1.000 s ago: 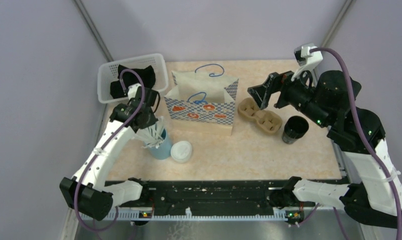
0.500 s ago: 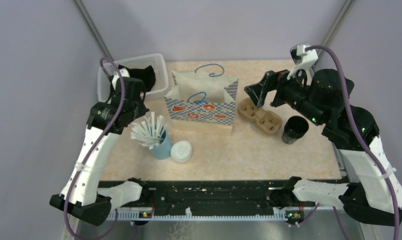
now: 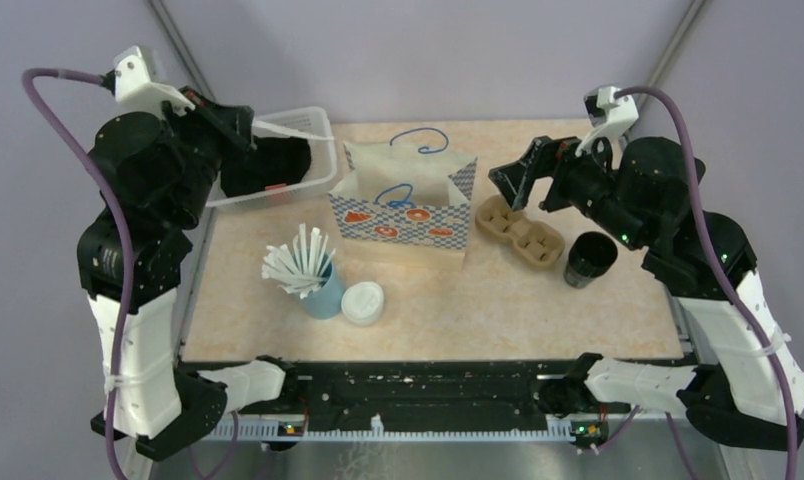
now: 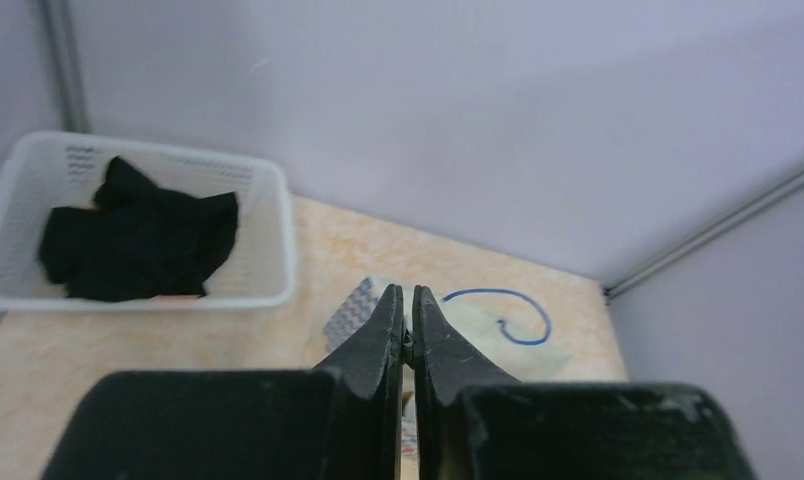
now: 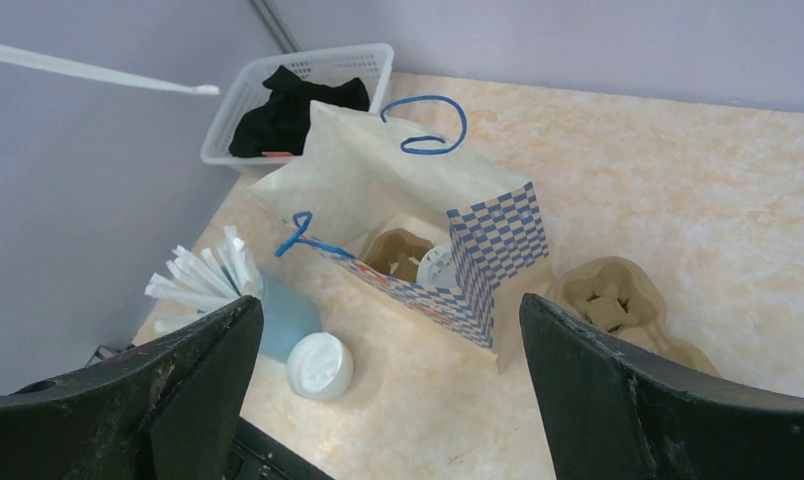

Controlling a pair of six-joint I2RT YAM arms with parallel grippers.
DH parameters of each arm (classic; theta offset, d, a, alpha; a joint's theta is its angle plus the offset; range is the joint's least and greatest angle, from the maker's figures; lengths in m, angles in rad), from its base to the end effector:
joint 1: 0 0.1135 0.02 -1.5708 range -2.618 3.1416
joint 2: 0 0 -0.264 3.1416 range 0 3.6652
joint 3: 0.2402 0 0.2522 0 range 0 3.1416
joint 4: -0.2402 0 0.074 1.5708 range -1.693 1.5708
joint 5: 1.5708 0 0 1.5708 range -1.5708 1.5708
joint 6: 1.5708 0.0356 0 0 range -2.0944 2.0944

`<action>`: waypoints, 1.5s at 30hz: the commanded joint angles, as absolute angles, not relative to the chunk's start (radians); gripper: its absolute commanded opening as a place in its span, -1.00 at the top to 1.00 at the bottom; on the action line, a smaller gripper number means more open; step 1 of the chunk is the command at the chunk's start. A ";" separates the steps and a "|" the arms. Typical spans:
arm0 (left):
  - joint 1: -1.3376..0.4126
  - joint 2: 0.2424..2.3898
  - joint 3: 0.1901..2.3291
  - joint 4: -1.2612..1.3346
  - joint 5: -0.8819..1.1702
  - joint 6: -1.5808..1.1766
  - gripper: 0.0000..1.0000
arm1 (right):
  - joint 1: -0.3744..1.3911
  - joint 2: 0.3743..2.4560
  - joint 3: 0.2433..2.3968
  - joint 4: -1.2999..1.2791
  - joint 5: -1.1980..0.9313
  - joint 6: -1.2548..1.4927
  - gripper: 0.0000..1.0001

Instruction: Pack the takeout coffee

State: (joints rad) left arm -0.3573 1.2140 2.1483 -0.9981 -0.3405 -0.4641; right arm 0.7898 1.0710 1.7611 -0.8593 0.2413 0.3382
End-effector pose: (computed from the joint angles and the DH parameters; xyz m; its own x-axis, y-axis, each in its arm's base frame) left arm 0.1283 -0.0352 0.5867 -0.0612 -0.4275 -0.9019 -0.0111 0.9039 -0.4277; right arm 0.1125 0.1014 0.5291 -0.2856 0.1695 -0.9432 -0.4548 0.8424 0.2891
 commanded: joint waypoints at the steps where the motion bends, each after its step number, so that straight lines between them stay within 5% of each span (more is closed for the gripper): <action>1: -0.356 1.248 2.018 -0.694 -0.182 -0.550 1.00 | 0.795 1.031 1.776 -0.821 0.289 0.389 -0.97; 11: -0.356 1.412 1.887 -0.490 0.072 -0.638 1.00 | 0.796 0.943 1.743 -0.818 0.359 0.480 -0.97; 25: -0.353 1.384 1.502 -0.227 0.139 -0.843 1.00 | 0.795 0.831 1.718 -0.869 0.431 0.570 -0.97; 27: -0.354 1.394 1.460 -0.168 0.148 -0.871 0.81 | 0.795 0.833 1.720 -0.867 0.428 0.573 -0.97; 29: -0.352 1.424 1.480 -0.195 0.141 -0.863 0.23 | 0.795 0.834 1.718 -0.866 0.426 0.574 -0.97; 35: -0.331 1.478 1.783 -0.632 0.132 -0.673 -0.93 | 0.797 0.836 1.767 -0.952 0.495 0.607 -0.97; 40: -0.328 1.362 1.848 -0.779 0.090 -0.565 -0.98 | 0.796 0.829 1.846 -1.035 0.551 0.590 -0.97; 45: -0.328 1.206 1.835 -0.629 0.193 -0.514 -0.97 | 0.795 0.833 1.935 -1.032 0.503 0.509 -0.97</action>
State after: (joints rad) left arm -0.3325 1.3361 1.7992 -0.7151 0.1200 -0.5983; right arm 0.7898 0.8379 1.8660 -1.0302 0.5106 0.5690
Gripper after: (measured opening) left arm 0.987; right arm 0.985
